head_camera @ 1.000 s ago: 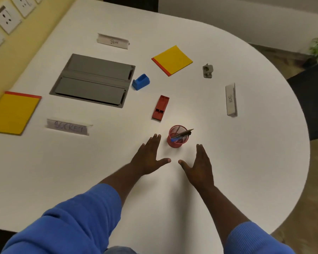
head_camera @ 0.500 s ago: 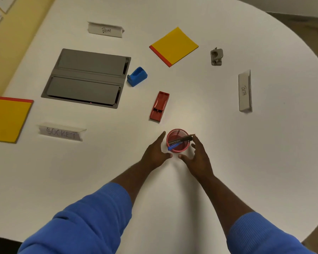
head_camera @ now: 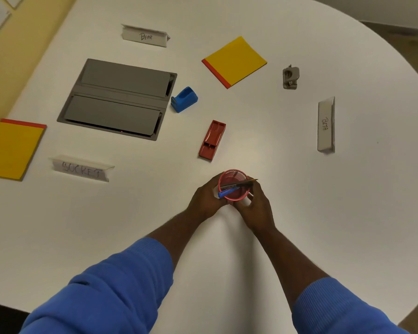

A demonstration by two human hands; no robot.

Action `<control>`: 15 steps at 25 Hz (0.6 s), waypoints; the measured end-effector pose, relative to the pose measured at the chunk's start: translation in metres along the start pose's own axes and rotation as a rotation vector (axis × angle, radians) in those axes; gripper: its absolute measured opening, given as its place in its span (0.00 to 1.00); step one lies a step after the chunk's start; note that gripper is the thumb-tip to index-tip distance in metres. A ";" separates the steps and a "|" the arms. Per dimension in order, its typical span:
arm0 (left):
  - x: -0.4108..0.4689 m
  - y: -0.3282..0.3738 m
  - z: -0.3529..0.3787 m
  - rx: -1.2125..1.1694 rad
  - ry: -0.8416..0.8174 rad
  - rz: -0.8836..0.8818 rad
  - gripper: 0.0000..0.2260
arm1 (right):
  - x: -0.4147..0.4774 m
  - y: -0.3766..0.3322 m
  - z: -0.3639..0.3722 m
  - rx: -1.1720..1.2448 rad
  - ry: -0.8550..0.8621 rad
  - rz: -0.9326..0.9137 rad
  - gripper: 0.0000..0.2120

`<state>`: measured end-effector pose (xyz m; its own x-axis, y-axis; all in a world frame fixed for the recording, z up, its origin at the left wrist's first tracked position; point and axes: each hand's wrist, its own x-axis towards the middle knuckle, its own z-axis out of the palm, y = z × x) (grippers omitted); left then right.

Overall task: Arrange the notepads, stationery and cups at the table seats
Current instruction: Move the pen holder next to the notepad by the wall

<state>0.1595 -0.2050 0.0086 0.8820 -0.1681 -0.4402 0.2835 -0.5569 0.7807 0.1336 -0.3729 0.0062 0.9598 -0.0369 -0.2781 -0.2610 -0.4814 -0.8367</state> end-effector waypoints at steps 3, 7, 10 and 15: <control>-0.017 0.004 -0.009 -0.018 0.027 0.025 0.33 | -0.010 -0.008 -0.002 -0.004 -0.008 -0.050 0.34; -0.048 0.008 -0.020 -0.042 0.100 0.028 0.33 | -0.027 -0.027 -0.002 0.009 -0.039 -0.111 0.35; -0.075 0.013 -0.031 -0.042 0.158 0.042 0.34 | -0.042 -0.044 -0.001 0.032 -0.074 -0.167 0.36; -0.117 0.011 -0.046 -0.045 0.247 0.062 0.35 | -0.063 -0.066 0.006 0.038 -0.115 -0.264 0.37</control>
<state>0.0767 -0.1541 0.0891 0.9618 0.0057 -0.2737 0.2376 -0.5141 0.8241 0.0900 -0.3336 0.0766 0.9776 0.1864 -0.0982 -0.0092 -0.4280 -0.9037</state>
